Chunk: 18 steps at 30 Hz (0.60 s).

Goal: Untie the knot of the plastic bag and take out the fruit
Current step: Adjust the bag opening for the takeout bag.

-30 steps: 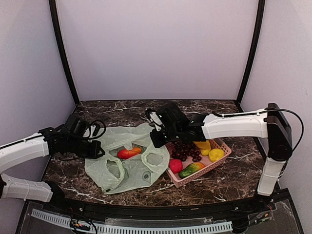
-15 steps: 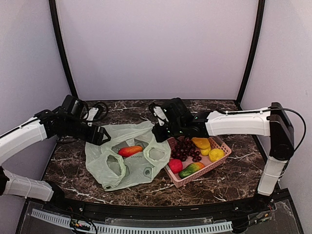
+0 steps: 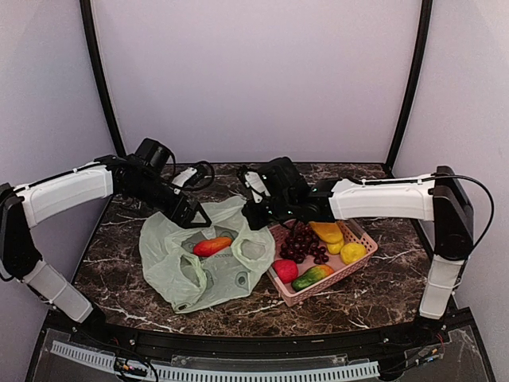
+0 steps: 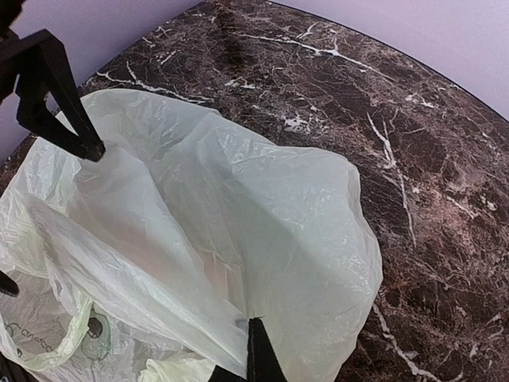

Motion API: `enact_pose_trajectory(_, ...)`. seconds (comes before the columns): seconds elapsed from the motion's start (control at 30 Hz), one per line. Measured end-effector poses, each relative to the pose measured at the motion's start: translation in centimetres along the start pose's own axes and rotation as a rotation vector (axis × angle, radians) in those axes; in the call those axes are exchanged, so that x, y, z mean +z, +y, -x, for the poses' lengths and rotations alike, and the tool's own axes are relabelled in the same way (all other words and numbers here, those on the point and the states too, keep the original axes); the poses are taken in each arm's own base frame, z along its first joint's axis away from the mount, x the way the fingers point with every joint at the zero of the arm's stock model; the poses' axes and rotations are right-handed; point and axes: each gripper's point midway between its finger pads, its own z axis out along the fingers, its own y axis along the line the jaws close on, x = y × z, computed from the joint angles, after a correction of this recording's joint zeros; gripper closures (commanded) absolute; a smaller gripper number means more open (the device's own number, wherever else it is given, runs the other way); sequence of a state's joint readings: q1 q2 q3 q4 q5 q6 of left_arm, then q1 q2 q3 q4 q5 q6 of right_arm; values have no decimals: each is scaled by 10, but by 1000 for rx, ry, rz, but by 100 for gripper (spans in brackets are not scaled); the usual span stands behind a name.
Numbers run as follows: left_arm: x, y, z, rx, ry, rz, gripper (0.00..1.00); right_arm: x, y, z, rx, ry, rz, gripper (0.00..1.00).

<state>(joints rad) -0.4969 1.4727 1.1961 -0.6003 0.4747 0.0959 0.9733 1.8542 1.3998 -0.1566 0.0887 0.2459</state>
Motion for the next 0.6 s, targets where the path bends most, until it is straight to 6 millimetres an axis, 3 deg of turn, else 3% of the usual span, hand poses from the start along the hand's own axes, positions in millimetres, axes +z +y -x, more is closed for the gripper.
enact_pose_trajectory(0.17, 21, 3, -11, 20, 58, -45, 5, 3, 1, 1, 1, 0, 7, 100)
enact_pose_trajectory(0.23, 26, 8, -14, 24, 74, -36, 25, 3, 0, 1, 2, 1, 9, 100)
enact_pose_trajectory(0.27, 30, 11, -16, 23, 81, -26, 43, 4, 0, 1, 2, 2, 10, 100)
enact_pose_trajectory(0.33, 37, 19, -17, 21, 92, -4, 62, 5, -1, 0, 3, 3, 9, 100)
enact_pose_trajectory(0.53, 64, 44, -23, 7, 124, 60, 79, 9, -1, -4, 4, 17, 14, 100)
enact_pose_trajectory(0.6, 70, 50, -24, 0, 126, 78, 84, 11, -1, -6, 7, 20, 13, 93)
